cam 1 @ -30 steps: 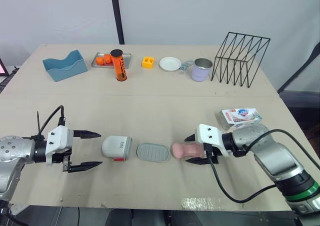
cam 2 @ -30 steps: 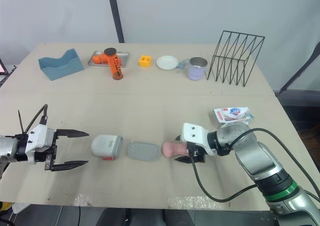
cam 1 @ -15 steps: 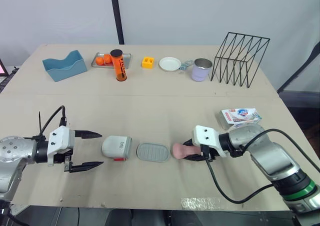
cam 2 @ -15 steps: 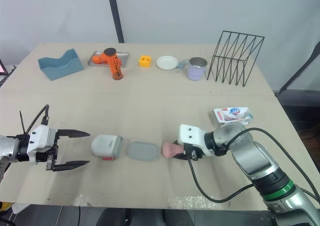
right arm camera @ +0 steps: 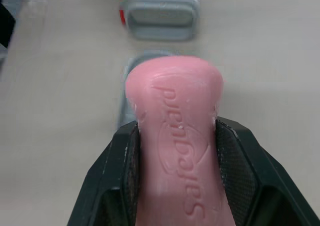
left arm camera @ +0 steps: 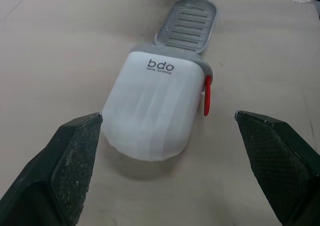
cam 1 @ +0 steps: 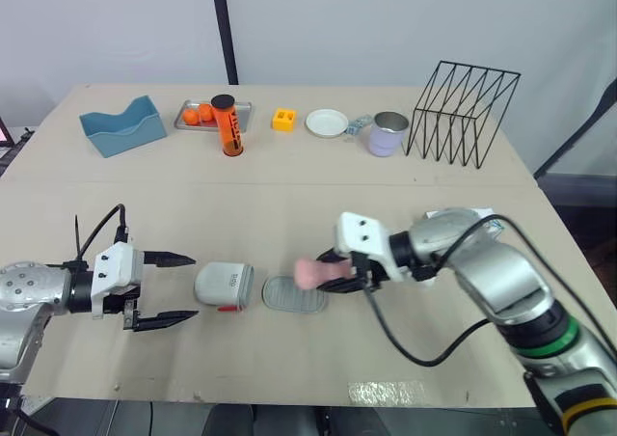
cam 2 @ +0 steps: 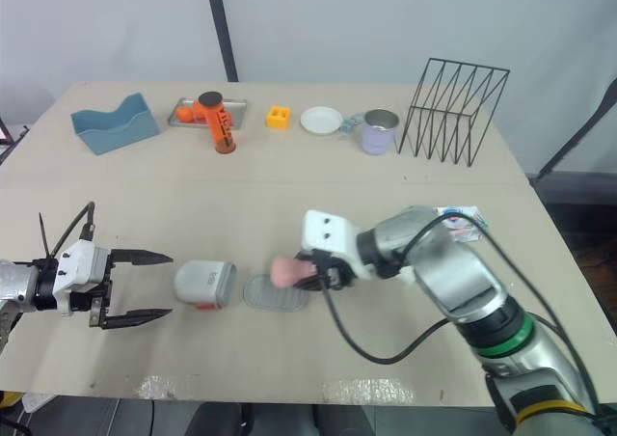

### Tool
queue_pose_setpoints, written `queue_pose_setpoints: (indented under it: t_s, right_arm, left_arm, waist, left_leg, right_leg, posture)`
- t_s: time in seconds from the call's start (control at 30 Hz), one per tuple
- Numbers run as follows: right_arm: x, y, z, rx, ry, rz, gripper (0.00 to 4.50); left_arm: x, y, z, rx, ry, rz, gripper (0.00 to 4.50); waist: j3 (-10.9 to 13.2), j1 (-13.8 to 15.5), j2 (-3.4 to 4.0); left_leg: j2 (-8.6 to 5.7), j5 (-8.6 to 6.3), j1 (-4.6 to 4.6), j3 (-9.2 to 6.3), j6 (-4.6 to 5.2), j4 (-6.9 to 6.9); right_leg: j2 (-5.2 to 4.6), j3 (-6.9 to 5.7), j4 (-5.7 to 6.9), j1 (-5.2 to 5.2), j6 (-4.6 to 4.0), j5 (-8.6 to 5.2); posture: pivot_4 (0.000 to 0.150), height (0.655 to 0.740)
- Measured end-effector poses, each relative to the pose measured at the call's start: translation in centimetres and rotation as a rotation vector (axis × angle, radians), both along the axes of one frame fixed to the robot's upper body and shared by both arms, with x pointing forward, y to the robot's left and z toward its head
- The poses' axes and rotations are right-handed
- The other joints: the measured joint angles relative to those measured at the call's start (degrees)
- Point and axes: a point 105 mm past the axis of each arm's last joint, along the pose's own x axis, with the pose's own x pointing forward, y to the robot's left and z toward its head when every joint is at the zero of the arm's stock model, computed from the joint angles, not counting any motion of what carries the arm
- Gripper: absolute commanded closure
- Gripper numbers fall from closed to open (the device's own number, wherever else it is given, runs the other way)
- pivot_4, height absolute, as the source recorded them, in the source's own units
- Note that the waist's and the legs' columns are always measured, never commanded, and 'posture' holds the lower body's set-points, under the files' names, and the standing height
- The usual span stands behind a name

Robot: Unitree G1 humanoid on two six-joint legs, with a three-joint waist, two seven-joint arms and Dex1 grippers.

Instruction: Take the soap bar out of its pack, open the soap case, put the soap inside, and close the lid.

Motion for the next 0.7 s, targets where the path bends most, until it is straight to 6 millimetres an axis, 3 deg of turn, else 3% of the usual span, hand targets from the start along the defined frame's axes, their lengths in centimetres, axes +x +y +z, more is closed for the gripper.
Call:
queue_pose_setpoints:
  t_s: [0.1,0.2,0.3,0.7]
  right_arm:
    - [-0.2,0.9,-0.9,-0.031,0.023,-0.006,2.83]
    - [0.1,2.8,0.1,-0.027,-0.024,0.012,2.83]
    - [0.4,3.5,0.1,-0.028,-0.035,-0.006,2.83]
    - [0.4,3.7,-1.4,-0.071,0.025,-0.075,2.83]
  left_arm:
    - [0.0,-0.1,-0.1,-0.007,-0.005,-0.001,0.0]
    - [0.1,-0.4,0.0,-0.013,-0.014,-0.001,0.0]
    - [0.0,-0.6,-0.1,-0.016,-0.015,-0.003,0.0]
    - [-0.1,-0.9,-0.2,-0.024,-0.016,0.001,0.0]
  waist:
    - [0.0,0.02,0.0]
    - [0.0,-0.21,0.0]
    - [-0.01,-0.15,-0.01]
    - [-0.01,-0.09,-0.01]
  left_leg:
    - [-0.02,0.01,-0.13,-0.06,-0.02,0.06]
    - [0.04,0.03,-0.09,-0.07,-0.05,0.05]
    - [0.03,0.03,-0.12,-0.11,-0.05,0.03]
    - [0.02,0.04,-0.12,-0.13,-0.08,0.02]
  right_leg:
    - [-0.02,-0.05,0.01,-0.09,-0.01,0.01]
    - [0.04,-0.05,0.08,-0.13,-0.04,0.03]
    - [0.03,-0.11,0.07,-0.13,-0.04,0.02]
    - [0.03,-0.12,0.07,-0.14,-0.04,0.02]
  posture:
    - [0.15,0.74]
    - [0.15,0.74]
    - [0.15,0.74]
    - [0.15,0.74]
